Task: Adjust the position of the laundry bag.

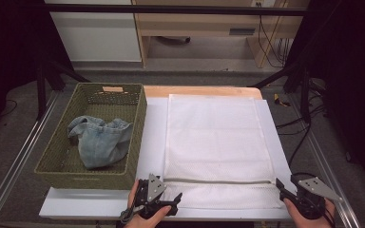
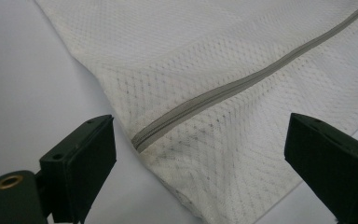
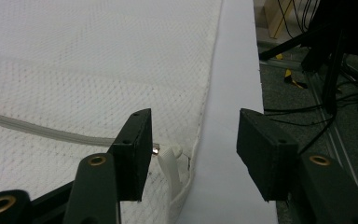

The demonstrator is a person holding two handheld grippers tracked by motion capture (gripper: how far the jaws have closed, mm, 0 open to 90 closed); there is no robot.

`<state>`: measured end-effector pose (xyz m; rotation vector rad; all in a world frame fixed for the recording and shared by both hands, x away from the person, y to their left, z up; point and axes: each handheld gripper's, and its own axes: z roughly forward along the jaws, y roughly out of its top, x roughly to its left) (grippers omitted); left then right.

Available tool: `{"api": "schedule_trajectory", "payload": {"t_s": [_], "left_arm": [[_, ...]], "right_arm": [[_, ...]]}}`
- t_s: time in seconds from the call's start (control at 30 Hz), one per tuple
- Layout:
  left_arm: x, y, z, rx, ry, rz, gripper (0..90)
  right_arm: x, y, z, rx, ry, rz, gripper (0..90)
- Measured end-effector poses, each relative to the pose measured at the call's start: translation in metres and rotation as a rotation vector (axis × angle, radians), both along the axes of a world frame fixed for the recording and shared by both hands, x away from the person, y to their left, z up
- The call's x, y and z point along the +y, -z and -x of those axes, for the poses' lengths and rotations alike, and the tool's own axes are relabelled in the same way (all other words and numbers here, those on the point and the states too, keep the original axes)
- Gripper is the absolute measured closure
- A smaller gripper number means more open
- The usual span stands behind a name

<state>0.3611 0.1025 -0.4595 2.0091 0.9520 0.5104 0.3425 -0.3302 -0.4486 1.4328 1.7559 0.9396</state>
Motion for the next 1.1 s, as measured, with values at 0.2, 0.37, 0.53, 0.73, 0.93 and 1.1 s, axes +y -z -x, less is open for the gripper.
{"api": "schedule_trajectory", "payload": {"t_s": [0.2,0.37,0.53,0.73,0.93,1.1], "left_arm": [[0.0000,-0.0003,0.0005,-0.002,0.003,-0.003,15.3],[-0.0004,-0.0019,0.0023,-0.015,-0.006,-0.009,19.5],[0.0002,-0.0028,0.0027,-0.027,-0.011,-0.019,22.7],[0.0014,-0.0034,0.0027,-0.029,-0.026,-0.024,25.0],[0.0016,-0.0028,0.0030,-0.022,-0.029,-0.033,28.3],[0.0020,-0.0025,0.0029,-0.021,-0.033,-0.036,29.7]], "right_arm": [[-0.0004,-0.0011,0.0011,-0.002,-0.008,0.016,50.7],[-0.0016,-0.0028,0.0028,-0.009,-0.012,0.016,54.2],[-0.0037,-0.0033,0.0035,-0.014,-0.013,0.000,55.7],[-0.0038,-0.0035,0.0041,-0.010,-0.017,-0.006,57.9],[-0.0030,-0.0036,0.0049,-0.004,-0.023,-0.010,59.0],[-0.0031,-0.0028,0.0053,0.012,-0.020,-0.009,59.8]]}}
